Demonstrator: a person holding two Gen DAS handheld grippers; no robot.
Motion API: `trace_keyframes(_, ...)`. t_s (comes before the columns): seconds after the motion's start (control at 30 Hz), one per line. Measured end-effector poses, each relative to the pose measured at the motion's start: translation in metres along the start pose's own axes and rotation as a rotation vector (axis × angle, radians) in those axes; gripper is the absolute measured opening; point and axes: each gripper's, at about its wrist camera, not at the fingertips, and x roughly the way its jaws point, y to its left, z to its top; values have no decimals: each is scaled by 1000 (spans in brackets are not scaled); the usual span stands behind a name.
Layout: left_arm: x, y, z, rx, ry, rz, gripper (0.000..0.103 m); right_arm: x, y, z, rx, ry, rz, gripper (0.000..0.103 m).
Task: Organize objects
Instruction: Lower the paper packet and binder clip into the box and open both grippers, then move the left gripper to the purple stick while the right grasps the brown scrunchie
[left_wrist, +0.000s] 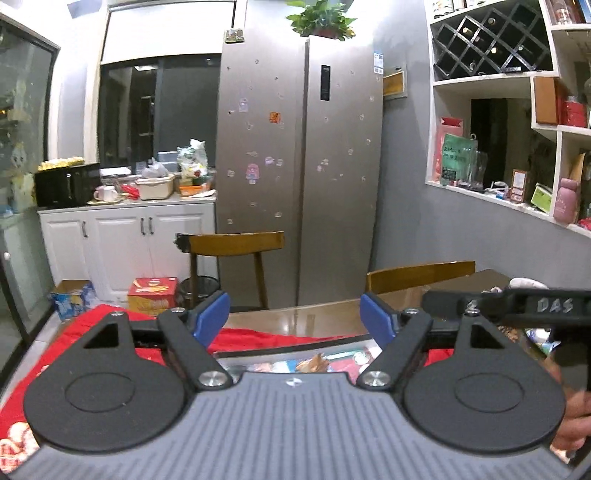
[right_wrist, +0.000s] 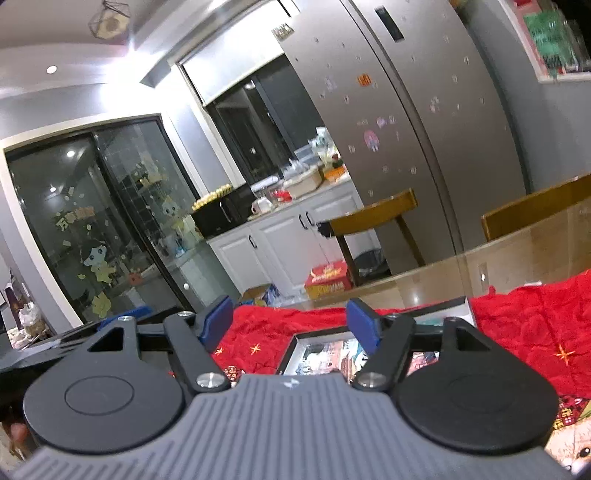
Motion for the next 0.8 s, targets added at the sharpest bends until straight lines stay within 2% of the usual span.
trace_keyframes(0.2,-39,3,-26,39,-25,27,82,-18,14,-29,-75,-55,-11,79)
trace_keyframes(0.3,-42,9,-52,50,-8,-8,82,-16,18,-52,-110,-61,-7,79)
trace_keyframes(0.37,-35,12,-76,51,36,-38,82,-10,15,-70,-98,-56,5,75)
trace_keyframes(0.53,-3,12,-133,52,148,-2,82,15,0,-104,-55,65,-28,66)
trace_keyframes(0.67,17,15,-162,84,221,-42,82,30,-16,-125,-29,137,-48,59)
trace_keyframes(0.8,37,23,-182,50,276,-90,69,50,-29,-144,0,232,-49,52)
